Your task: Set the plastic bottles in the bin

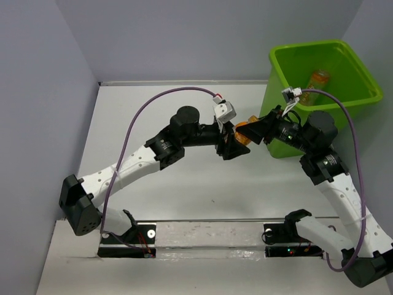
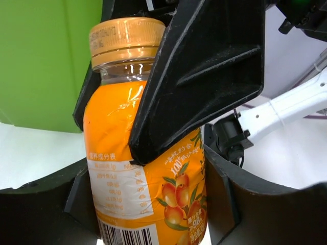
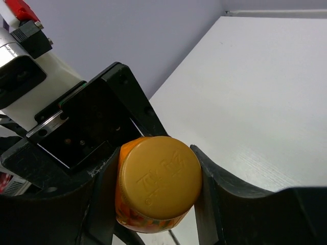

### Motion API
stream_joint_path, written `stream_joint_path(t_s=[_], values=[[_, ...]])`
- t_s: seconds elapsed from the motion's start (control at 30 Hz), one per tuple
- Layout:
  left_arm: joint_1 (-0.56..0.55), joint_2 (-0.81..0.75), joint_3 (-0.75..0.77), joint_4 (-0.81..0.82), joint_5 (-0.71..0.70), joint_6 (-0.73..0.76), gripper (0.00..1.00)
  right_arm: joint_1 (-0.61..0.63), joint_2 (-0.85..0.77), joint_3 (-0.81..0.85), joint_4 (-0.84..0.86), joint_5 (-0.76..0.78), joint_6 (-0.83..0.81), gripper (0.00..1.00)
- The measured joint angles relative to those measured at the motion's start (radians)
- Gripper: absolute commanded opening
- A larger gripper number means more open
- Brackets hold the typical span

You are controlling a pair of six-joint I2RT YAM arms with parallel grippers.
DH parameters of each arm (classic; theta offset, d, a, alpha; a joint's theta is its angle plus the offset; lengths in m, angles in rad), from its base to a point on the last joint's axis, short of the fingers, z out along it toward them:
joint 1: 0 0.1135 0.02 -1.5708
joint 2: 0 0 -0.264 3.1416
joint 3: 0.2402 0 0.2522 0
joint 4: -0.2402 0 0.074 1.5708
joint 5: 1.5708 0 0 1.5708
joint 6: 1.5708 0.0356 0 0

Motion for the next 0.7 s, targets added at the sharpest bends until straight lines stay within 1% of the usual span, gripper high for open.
stream_joint_path(t_s=[0.03,0.1,0.2,0.33,0.43,0.47,0.5,0.53,0.6,0.63,0.67,0.7], values=[[-0.003,-0.01,-0.001,0.002,-0.01,-0.001,0.99,0.007,-0.003,0.016,-0.016,0.014,-0.005,0.0],[-0.006,-0.04,-0.011,-0.001,-0.05,-0.005,0.99,0.015,-0.002,0.059,-0.048,0.068,-0.022,0.0],[-0.005,-0.123,-0.045,-0.026,-0.124,-0.012,0.99,0.014,0.018,0.206,-0.101,0.203,-0.074,0.0],[-0.004,-0.286,-0.093,-0.109,-0.265,-0.027,0.99,0.013,0.062,0.396,-0.13,0.383,-0.168,0.0],[-0.005,-0.421,-0.111,-0.196,-0.43,-0.052,0.99,0.013,0.106,0.528,-0.169,0.531,-0.253,0.0],[-0.005,-0.463,-0.118,-0.228,-0.495,-0.064,0.99,0.013,0.126,0.579,-0.177,0.595,-0.29,0.0],[-0.005,-0.497,-0.124,-0.254,-0.53,-0.072,0.99,0.013,0.148,0.619,-0.178,0.65,-0.321,0.0],[-0.005,-0.526,-0.131,-0.278,-0.578,-0.085,0.99,0.011,0.176,0.669,-0.195,0.736,-0.375,0.0],[-0.005,-0.598,-0.176,-0.361,-0.696,-0.117,0.99,0.002,0.222,0.734,-0.202,0.856,-0.455,0.0],[-0.005,-0.616,-0.188,-0.387,-0.727,-0.128,0.99,-0.003,0.238,0.751,-0.203,0.896,-0.489,0.0],[-0.005,-0.656,-0.222,-0.433,-0.78,-0.147,0.99,-0.026,0.268,0.785,-0.201,0.963,-0.536,0.0],[-0.004,-0.686,-0.254,-0.468,-0.817,-0.16,0.99,-0.053,0.29,0.802,-0.201,0.997,-0.565,0.0]])
